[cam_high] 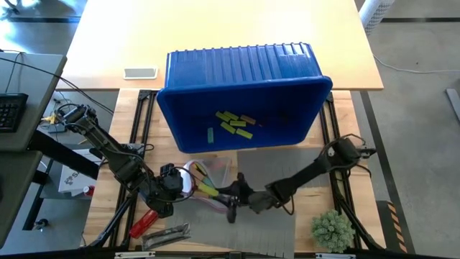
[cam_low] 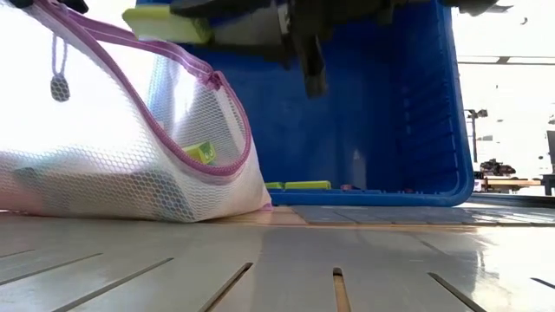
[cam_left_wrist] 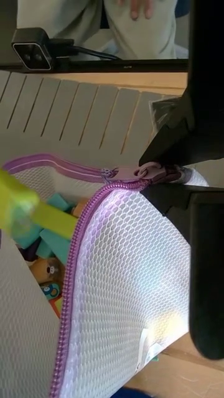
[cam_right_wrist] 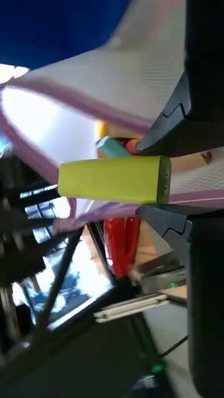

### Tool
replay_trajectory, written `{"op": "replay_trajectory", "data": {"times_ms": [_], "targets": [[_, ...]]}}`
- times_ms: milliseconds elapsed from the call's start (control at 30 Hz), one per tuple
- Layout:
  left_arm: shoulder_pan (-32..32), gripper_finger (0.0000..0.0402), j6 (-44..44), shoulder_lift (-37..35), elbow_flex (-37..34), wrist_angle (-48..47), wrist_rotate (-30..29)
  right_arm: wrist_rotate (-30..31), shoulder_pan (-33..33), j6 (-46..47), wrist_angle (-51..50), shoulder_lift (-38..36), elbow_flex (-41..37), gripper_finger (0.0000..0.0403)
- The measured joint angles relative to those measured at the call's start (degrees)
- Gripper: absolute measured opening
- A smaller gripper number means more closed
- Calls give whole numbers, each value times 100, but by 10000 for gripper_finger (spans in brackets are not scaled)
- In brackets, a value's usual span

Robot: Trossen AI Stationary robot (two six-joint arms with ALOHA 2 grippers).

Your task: Sort blocks

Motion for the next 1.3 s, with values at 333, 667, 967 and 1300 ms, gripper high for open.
{"op": "replay_trajectory", "data": {"times_ms": [333,667,967,1300], "targets": [[2,24,-1,0,0,2,0,148,-241,903,280,164,10,138],[2,24,-1,0,0,2,-4,-1036,-456,-479,-498,-11,407,256],[2,24,-1,0,0,5,-2,212,-1024,-883,-3958,-1628,222,260],[2,24,-1,0,0,2,0,-1394,-2874,-884,-3959,-2036,-1326,261]]}}
